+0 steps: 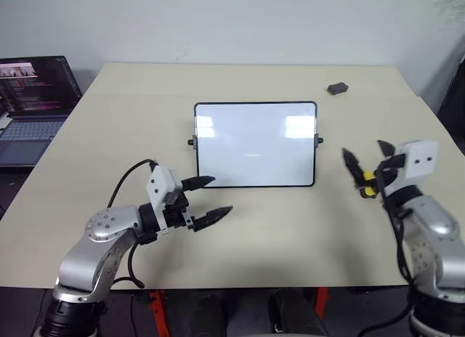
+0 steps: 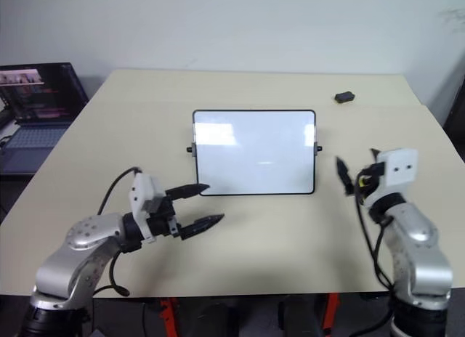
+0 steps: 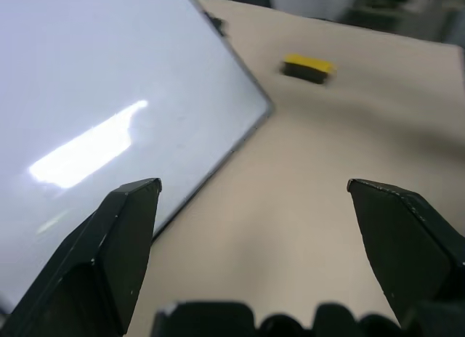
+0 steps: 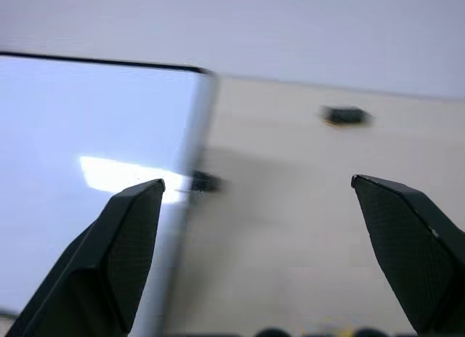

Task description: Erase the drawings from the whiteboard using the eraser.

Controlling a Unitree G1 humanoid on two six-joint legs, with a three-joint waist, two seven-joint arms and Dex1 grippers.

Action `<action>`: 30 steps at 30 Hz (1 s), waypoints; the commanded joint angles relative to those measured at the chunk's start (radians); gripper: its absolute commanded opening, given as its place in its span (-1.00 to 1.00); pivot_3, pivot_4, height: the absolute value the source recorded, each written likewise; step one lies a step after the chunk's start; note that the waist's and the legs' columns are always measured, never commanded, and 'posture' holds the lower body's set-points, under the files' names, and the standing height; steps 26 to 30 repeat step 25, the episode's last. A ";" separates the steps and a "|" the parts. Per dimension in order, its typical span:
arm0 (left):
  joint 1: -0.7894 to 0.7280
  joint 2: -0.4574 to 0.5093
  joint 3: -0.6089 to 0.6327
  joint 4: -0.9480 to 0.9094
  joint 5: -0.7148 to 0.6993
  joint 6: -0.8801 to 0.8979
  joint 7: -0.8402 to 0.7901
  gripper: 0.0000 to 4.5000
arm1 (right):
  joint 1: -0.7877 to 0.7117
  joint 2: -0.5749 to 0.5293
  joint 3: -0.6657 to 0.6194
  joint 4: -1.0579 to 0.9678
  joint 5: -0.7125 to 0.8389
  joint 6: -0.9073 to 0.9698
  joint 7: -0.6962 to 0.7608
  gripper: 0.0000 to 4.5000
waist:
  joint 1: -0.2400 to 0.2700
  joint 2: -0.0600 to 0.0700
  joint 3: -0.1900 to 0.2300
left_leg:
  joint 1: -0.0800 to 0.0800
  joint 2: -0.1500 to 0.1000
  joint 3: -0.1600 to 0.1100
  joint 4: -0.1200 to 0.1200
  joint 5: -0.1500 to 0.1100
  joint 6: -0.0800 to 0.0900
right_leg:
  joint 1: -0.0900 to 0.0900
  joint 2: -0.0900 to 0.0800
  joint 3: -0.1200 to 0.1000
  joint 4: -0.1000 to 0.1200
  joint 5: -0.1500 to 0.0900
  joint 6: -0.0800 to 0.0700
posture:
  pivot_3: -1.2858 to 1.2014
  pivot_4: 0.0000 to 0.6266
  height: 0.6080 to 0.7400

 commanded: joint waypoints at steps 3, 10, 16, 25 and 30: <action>0.070 -0.080 0.095 -0.099 0.038 -0.046 0.193 1.00 | 0.134 0.061 0.104 0.017 -0.074 -0.265 0.024 0.99 | 0.007 0.000 0.000 | -0.001 -0.002 0.000 0.001 0.000 0.000 | 0.000 -0.002 0.000 0.000 0.000 0.000 | 0.03 -0.52 1.00; 0.148 -0.201 0.125 -0.179 0.136 -0.089 0.415 1.00 | 0.343 0.037 0.125 0.158 -0.113 -0.601 0.137 0.99 | 0.005 -0.001 -0.001 | 0.001 -0.002 0.001 0.000 0.000 0.000 | 0.001 -0.002 0.000 0.000 0.000 0.000 | 0.03 -0.52 1.00; 0.257 -0.299 0.166 -0.173 0.231 -0.155 0.558 1.00 | 0.393 0.038 0.147 0.221 -0.103 -0.665 0.162 0.99 | -0.001 -0.001 0.000 | 0.014 -0.001 0.001 -0.002 0.000 0.000 | 0.014 -0.001 0.001 -0.001 -0.001 0.000 | 0.03 -0.52 1.00; 0.288 -0.321 0.068 -0.139 0.292 -0.192 0.548 1.00 | 0.387 0.004 0.139 0.159 -0.092 -0.592 0.156 0.99 | 0.011 -0.002 0.000 | 0.018 -0.002 0.000 -0.001 0.000 0.000 | 0.019 -0.001 0.000 -0.002 -0.005 0.005 | 0.03 -0.52 1.00; 0.288 -0.321 0.068 -0.139 0.292 -0.192 0.548 1.00 | 0.387 0.004 0.139 0.159 -0.092 -0.592 0.156 0.99 | 0.011 -0.002 0.000 | 0.018 -0.002 0.000 -0.001 0.000 0.000 | 0.019 -0.001 0.000 -0.002 -0.005 0.005 | 0.03 -0.52 1.00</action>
